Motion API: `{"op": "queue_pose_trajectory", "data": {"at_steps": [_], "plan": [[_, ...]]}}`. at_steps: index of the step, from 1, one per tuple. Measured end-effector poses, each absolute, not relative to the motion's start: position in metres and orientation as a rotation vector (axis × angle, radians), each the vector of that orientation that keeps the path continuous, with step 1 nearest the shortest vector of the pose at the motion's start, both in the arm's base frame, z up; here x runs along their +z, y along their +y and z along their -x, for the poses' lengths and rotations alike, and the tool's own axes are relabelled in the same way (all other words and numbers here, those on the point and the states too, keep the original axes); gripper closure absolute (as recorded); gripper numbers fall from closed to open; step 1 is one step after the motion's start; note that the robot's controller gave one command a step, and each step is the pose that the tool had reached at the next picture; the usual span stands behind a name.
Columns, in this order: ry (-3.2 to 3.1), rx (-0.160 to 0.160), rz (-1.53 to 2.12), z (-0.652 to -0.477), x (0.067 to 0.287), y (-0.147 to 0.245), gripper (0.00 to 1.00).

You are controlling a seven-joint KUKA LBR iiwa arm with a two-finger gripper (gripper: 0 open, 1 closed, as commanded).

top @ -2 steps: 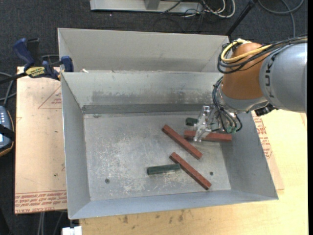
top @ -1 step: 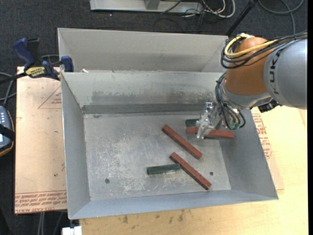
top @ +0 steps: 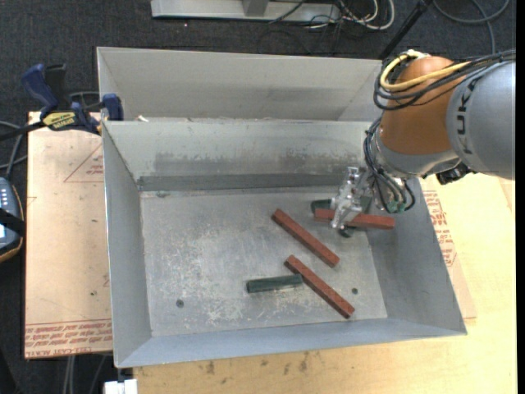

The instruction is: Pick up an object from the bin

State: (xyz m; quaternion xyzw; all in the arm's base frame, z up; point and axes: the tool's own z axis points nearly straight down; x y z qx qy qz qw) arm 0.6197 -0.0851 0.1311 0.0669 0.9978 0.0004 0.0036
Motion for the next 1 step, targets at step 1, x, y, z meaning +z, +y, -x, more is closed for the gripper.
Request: {"op": "queue_pose_trajectory", "data": {"at_steps": [1], "plan": [[3.128, 0.002, -0.21, -0.6195, 0.1389, -0.0849, 1.0]]}}
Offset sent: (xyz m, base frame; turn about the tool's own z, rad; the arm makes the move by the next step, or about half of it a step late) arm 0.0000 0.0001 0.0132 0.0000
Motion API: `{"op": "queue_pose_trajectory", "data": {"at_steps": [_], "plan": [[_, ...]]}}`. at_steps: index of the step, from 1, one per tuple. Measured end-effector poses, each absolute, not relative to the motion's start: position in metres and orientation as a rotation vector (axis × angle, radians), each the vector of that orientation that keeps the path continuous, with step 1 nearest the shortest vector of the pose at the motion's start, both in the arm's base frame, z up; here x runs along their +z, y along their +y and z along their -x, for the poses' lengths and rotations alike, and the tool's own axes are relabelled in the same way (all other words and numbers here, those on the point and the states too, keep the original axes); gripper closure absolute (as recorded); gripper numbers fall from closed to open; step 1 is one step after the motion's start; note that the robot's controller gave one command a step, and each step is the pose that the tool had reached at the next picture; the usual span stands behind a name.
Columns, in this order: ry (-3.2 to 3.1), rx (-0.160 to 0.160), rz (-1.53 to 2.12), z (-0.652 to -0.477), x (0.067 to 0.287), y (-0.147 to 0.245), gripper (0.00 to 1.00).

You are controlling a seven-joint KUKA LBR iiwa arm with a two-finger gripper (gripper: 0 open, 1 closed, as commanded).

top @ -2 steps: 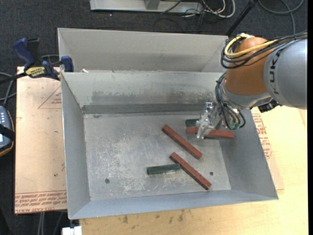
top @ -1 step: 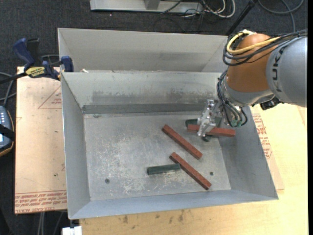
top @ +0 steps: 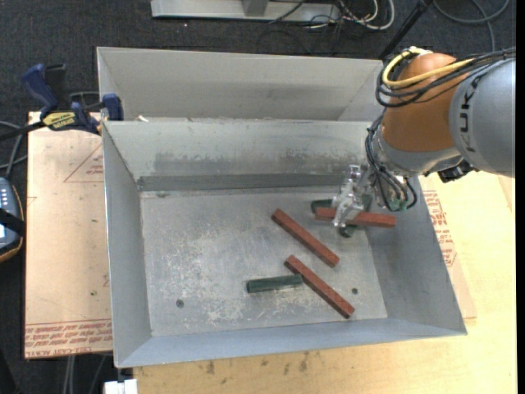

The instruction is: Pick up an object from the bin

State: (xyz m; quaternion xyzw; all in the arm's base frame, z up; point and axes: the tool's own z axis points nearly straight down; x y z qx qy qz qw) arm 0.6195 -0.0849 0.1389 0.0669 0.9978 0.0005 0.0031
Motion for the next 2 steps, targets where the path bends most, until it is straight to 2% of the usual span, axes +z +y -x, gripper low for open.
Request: {"op": "queue_pose_trajectory", "data": {"at_steps": [2], "plan": [[3.133, 0.002, -0.209, -0.6192, 0.147, -0.0846, 1.0]]}}
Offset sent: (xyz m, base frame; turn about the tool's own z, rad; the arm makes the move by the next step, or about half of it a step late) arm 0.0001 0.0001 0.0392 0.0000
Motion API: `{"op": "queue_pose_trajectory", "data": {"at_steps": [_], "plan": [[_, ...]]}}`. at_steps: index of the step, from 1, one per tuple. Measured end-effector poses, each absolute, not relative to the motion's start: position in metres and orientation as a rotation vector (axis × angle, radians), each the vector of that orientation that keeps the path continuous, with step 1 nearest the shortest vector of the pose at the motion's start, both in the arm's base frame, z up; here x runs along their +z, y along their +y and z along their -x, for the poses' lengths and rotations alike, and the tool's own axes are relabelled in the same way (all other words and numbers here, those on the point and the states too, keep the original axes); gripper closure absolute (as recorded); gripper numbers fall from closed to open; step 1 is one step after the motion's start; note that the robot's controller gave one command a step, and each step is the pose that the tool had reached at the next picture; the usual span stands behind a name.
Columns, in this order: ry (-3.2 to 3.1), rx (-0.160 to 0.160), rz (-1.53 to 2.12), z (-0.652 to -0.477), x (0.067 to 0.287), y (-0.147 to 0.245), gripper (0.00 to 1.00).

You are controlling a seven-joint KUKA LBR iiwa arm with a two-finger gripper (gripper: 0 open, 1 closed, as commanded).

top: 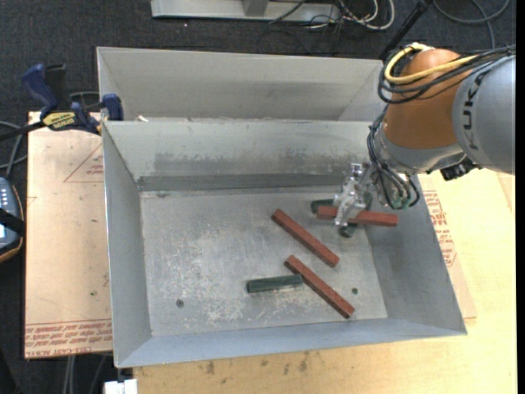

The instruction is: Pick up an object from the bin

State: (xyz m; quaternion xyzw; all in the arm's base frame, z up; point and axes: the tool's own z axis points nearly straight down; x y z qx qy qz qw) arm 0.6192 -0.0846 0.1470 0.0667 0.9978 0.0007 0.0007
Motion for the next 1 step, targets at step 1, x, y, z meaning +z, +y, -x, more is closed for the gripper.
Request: {"op": "queue_pose_trajectory", "data": {"at_steps": [1], "plan": [[3.137, 0.003, -0.209, -0.6186, 0.1595, -0.0844, 1.0]]}}
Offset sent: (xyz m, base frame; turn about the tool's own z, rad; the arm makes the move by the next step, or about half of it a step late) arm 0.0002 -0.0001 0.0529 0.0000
